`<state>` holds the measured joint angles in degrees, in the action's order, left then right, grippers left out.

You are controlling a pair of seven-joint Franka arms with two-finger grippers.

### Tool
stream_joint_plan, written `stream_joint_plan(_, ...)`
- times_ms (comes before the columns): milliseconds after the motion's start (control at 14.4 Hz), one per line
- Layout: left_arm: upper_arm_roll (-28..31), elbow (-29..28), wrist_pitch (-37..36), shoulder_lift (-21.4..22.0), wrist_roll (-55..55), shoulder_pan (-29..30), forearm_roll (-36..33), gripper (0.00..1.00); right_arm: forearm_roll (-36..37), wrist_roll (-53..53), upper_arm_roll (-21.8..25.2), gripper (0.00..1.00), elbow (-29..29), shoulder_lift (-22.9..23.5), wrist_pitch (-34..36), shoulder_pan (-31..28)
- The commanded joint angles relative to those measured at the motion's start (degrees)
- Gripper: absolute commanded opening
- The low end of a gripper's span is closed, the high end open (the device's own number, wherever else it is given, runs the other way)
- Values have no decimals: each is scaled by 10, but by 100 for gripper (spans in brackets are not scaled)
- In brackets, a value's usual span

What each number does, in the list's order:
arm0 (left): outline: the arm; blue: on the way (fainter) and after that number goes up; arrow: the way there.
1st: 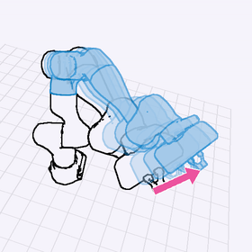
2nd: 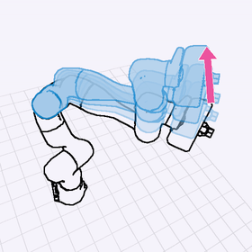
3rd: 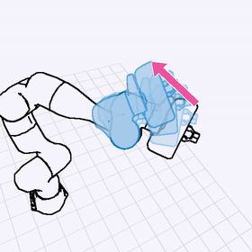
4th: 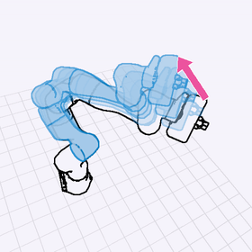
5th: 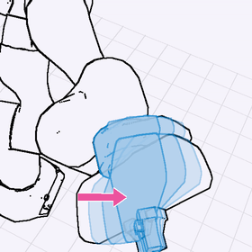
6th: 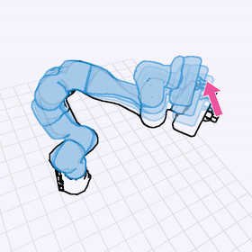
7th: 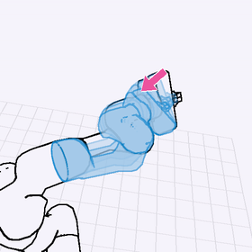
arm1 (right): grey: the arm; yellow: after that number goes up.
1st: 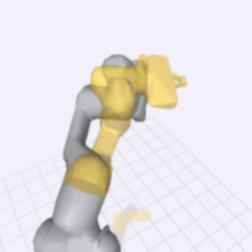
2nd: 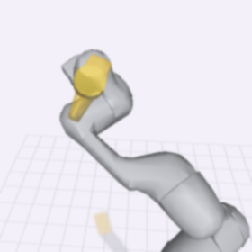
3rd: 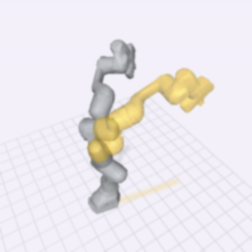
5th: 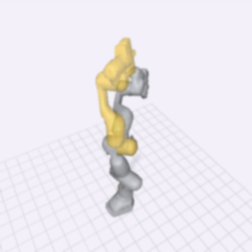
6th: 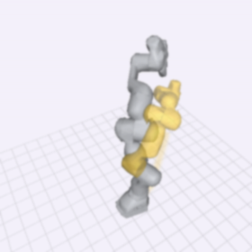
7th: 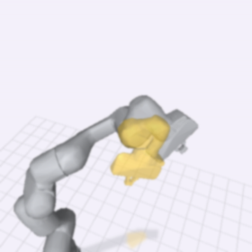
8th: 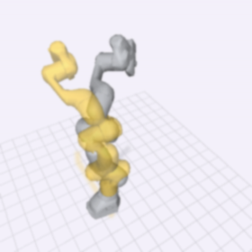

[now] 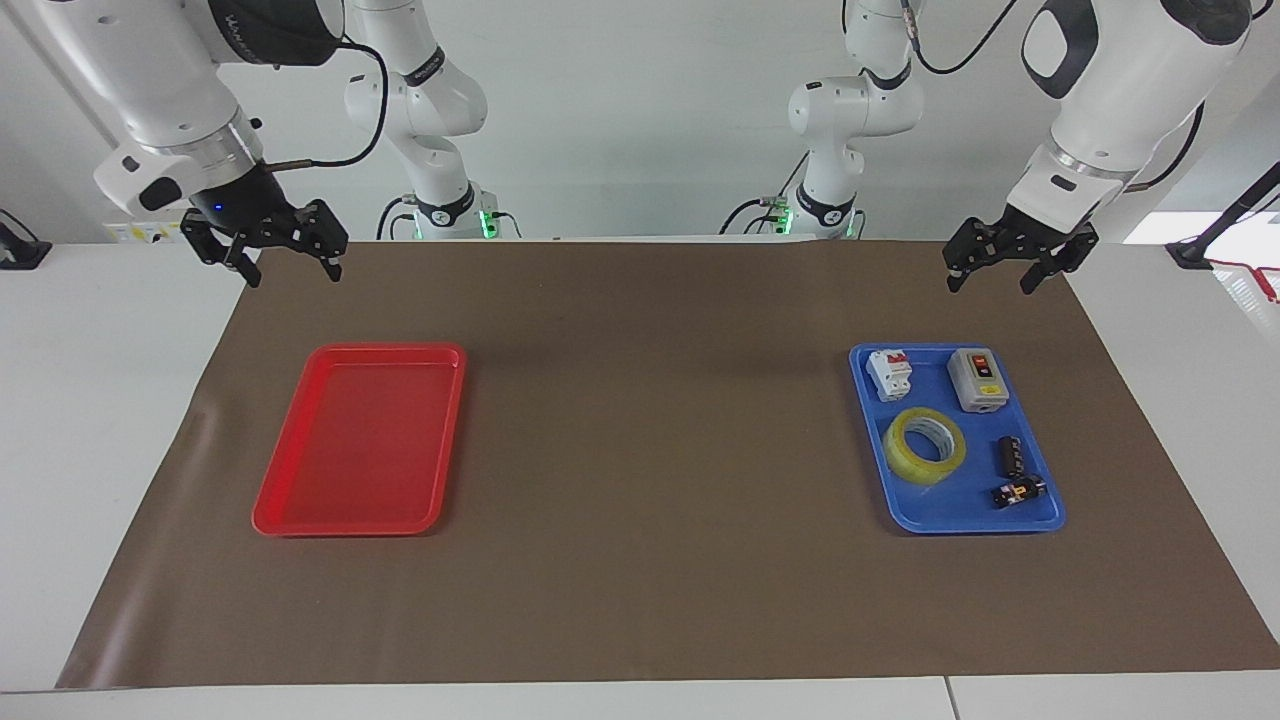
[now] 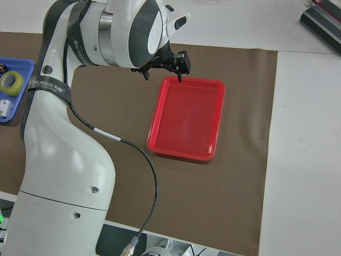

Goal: Place and move tape with both arms
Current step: 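Lower the left gripper onto the yellow tape roll in the blue tray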

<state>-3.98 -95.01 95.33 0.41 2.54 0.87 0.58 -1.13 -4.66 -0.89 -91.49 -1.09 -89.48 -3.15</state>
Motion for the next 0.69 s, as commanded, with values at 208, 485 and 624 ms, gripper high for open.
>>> stream_joint_plan(208,0,-69,141,-67,7,33,-1,100,-7,8,-2,100,-1,0,-6,-5)
stream_joint_plan(485,1,-93,229,-121,2,48,-1,99,-7,8,-2,100,-1,0,-6,-5)
stream_joint_plan(624,1,-137,307,-134,2,63,-1,91,-7,8,-2,100,-1,0,-7,-5)
